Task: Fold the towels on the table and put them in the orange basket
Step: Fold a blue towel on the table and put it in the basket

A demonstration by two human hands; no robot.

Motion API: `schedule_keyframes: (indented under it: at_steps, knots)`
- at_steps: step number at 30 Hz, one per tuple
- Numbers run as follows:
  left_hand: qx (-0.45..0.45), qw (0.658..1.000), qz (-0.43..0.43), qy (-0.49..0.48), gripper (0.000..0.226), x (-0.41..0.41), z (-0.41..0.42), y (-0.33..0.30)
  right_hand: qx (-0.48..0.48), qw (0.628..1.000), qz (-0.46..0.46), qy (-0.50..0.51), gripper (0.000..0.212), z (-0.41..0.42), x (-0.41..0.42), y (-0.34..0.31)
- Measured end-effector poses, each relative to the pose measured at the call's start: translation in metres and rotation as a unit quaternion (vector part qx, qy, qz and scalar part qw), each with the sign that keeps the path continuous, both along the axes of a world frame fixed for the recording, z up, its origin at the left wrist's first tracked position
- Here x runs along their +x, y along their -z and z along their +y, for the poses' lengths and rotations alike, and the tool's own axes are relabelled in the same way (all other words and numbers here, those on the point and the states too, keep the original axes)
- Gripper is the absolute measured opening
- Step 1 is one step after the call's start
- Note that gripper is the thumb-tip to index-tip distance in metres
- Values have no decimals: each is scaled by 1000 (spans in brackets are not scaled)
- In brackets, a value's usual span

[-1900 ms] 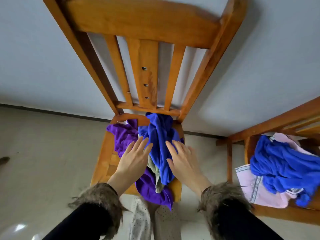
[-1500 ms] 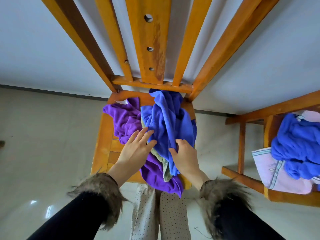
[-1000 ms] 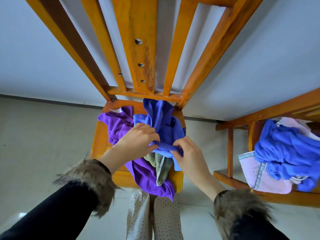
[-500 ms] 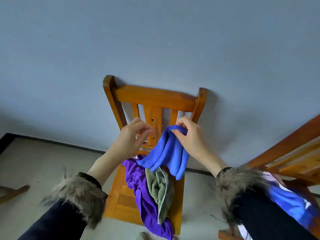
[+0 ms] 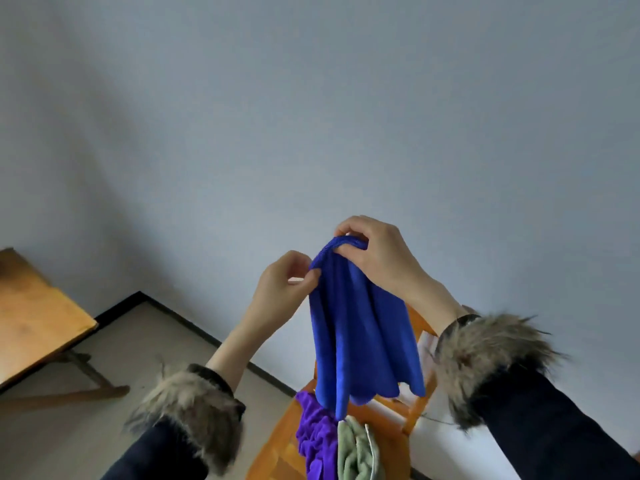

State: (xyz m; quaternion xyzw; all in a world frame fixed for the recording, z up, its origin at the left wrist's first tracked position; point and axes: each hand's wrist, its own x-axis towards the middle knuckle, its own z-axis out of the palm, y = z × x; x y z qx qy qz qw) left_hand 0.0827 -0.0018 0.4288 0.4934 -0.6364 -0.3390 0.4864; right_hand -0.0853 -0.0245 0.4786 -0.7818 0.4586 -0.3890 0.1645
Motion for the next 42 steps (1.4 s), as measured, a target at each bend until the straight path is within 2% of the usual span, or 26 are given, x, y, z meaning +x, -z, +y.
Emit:
schedule_keyframes:
  at_steps: [3,6,9,13,16,19,23,26,35,42]
  knots:
    - [52,998,28,-29,8,57,12,-13,23,1000,-3,-21,6,-1,45,-7]
    - [80,997,5,-9,10,122,29,-32,24,998,3,-52,11,-2,99,-13]
    - [57,995,-52,-67,9,192,50,-50,14,997,27,-77,21,1,165,-20]
    - [3,973,-138,-186,7,286,82,-64,4,995,57,-77,40,7,266,-22]
    - [-33,952,-173,-248,20,353,103,-72,39,993,58,-95,46,12,339,-11]
    - [-32,937,-183,-297,16,416,120,-73,88,986,15,-141,39,15,404,0]
    - [-26,910,-188,-369,13,494,146,-64,164,963,-43,-207,21,9,471,8]
    - [-18,883,-181,-432,11,550,165,-56,202,944,-51,-255,17,-2,513,14]
    - [56,827,-200,-522,12,670,165,-18,250,888,67,-381,19,-54,644,40]
    - [237,793,-218,-518,15,728,138,25,204,884,122,-403,11,-107,718,60]
